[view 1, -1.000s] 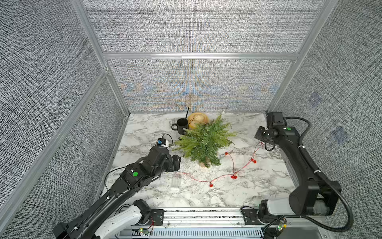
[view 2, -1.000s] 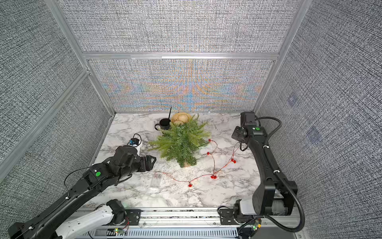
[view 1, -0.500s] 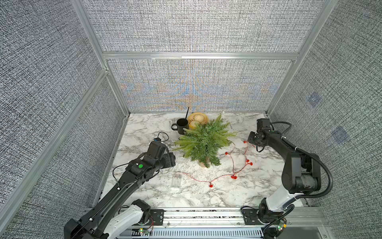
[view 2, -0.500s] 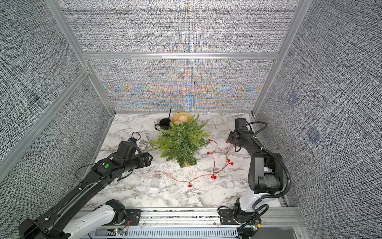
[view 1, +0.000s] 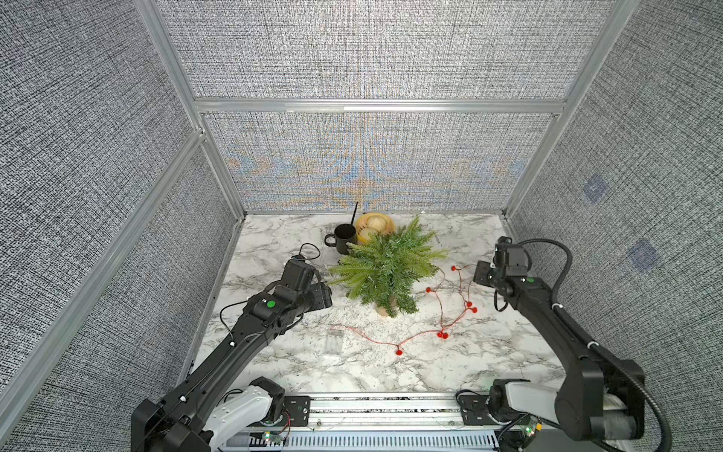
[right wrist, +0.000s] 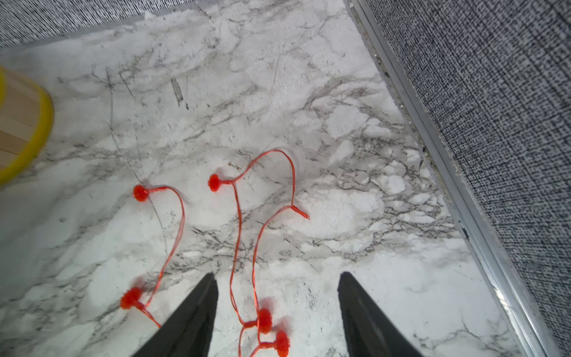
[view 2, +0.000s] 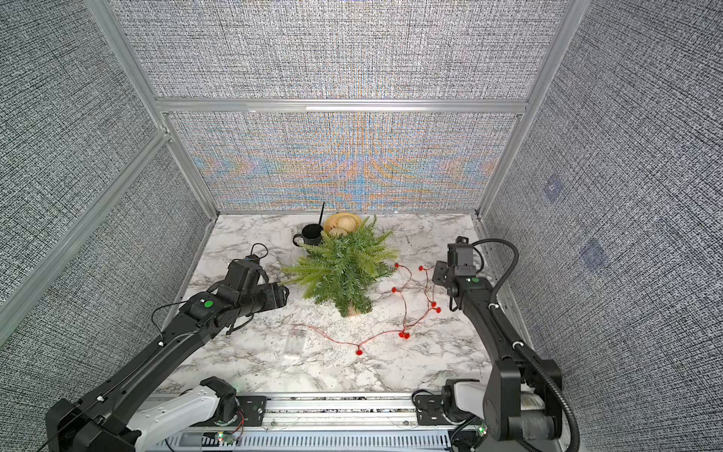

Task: Remove string lights from the small christmas tree
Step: Place the light string at the center of the board, then reset both arms

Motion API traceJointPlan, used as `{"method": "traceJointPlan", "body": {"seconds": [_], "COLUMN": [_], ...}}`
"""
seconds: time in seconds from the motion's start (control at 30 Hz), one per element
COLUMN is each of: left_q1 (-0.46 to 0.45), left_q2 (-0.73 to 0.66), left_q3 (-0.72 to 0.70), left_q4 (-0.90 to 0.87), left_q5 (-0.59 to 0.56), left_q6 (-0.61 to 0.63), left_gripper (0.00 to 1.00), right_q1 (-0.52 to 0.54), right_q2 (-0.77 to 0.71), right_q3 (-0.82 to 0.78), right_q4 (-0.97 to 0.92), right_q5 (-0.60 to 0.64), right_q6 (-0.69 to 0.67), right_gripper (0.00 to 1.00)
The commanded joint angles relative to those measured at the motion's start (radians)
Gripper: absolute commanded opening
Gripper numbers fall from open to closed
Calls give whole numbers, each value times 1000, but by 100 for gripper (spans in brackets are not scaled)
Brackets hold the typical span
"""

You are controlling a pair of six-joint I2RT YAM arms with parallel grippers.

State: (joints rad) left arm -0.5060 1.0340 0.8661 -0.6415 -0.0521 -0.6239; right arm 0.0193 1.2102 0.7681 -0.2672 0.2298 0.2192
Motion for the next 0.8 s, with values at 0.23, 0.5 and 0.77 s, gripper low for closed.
{"method": "traceJointPlan", "body": {"seconds": [0.23,0.5,0.77], "left_q1": [4,5,5], "left_q2": [8,-15,-5], "left_q3": [-3,-36,-61], "left_q4": [42,62,91], "left_q5": [1,-3,-95], "left_q6": [27,41,96], "left_gripper": [79,79,79], "right_q1": [13,46,44], "right_q2": [92,339,308], "right_q3": [-361,-425,-373], "right_q4": [795,1243,1086], "right_q5": [46,-72,-51], "right_q6": [-187,-233,-213], "right_gripper": [64,64,99]}}
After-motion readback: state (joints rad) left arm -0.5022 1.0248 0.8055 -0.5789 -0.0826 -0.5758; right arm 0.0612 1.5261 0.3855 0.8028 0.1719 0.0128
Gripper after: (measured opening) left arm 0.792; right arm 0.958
